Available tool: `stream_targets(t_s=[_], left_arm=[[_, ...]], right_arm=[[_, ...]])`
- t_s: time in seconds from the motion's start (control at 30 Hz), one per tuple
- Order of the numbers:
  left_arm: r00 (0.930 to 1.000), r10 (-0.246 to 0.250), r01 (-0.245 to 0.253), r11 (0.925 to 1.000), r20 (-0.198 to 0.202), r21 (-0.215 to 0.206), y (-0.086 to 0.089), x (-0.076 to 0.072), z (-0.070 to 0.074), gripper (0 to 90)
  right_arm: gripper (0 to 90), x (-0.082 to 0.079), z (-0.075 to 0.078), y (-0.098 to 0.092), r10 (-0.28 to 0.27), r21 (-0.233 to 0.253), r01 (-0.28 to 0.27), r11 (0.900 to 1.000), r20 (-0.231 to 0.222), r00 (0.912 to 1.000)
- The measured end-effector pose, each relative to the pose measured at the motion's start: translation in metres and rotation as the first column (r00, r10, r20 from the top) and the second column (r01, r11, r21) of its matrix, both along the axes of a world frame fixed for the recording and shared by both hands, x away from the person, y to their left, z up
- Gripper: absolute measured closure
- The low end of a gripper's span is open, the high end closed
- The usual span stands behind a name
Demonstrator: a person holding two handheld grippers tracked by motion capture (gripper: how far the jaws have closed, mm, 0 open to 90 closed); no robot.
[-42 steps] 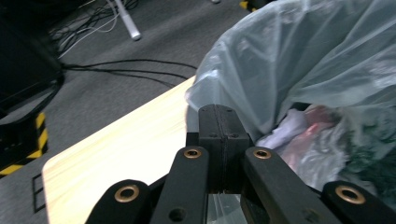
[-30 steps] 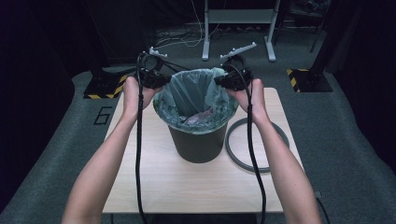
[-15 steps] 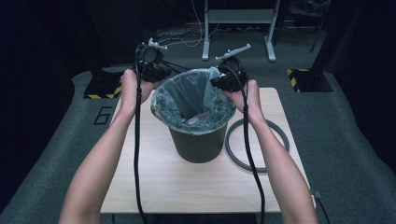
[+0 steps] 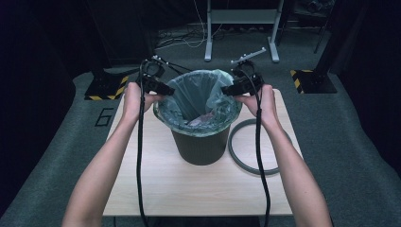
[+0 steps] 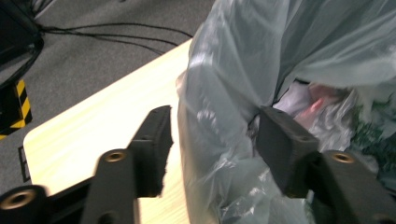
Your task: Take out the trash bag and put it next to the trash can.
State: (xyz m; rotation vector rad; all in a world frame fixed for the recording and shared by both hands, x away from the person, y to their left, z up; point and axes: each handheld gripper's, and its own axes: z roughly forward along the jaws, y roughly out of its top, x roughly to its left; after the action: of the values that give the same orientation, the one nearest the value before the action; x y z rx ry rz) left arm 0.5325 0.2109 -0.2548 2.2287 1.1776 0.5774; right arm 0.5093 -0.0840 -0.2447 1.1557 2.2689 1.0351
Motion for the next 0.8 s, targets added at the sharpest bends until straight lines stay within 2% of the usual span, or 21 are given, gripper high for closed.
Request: stream_targets(t_s=[0.03,0.1,0.13,0.23,0.3,0.37,0.43,0.57,0.63,0.8], left_arm=[[1.0000,0.002,-0.002,0.9998,-0.002,0.021,0.000,0.000,-0.001,52.4],[0.9999,0.002,-0.001,0.9982,-0.012,0.059,0.000,-0.001,-0.004,64.4],[0.9999,0.000,0.001,0.9986,-0.011,0.053,0.000,-0.001,-0.004,69.2],[1.0000,0.003,-0.003,0.9974,-0.004,0.072,-0.003,-0.002,-0.003,70.8],[1.0000,0.008,-0.008,0.9977,-0.003,0.067,-0.003,-0.002,-0.003,71.2],[0.9999,0.012,-0.012,0.9980,-0.002,0.062,-0.002,-0.002,-0.003,71.3],[0.9999,0.014,-0.014,0.9981,0.002,0.059,-0.002,-0.003,-0.003,71.2],[0.9999,0.012,-0.012,0.9984,0.003,0.055,-0.001,-0.003,-0.003,71.4],[0.9999,0.014,-0.014,0.9980,0.007,0.061,-0.002,-0.003,-0.002,71.5],[0.9998,0.012,-0.013,0.9972,0.016,0.074,-0.004,-0.004,0.000,71.8]], right_arm=[[41.3,-0.001,-0.001,-0.001,-0.004,-0.002,0.004,1.000,-0.007,1.0000],[44.5,-0.004,-0.002,-0.002,-0.001,-0.014,0.000,1.000,-0.027,0.9996],[48.5,-0.005,-0.002,-0.003,0.006,-0.024,-0.006,1.000,-0.031,0.9995],[64.8,-0.009,-0.002,-0.001,0.002,-0.066,-0.003,0.998,-0.022,0.9998],[74.0,-0.011,-0.002,0.000,0.008,-0.083,-0.009,0.996,-0.020,0.9998],[83.9,-0.013,-0.002,0.002,0.018,-0.093,-0.020,0.995,-0.020,0.9996],[89.3,-0.014,-0.001,0.003,0.035,-0.091,-0.036,0.995,-0.021,0.9992],[90.0,-0.017,0.004,0.009,0.056,-0.068,-0.056,0.996,-0.005,0.9984],[90.0,-0.019,0.008,0.015,0.072,-0.040,-0.072,0.997,-0.006,0.9974],[90.0,-0.023,0.017,0.032,0.108,-0.012,-0.108,0.994,0.030,0.9937]])
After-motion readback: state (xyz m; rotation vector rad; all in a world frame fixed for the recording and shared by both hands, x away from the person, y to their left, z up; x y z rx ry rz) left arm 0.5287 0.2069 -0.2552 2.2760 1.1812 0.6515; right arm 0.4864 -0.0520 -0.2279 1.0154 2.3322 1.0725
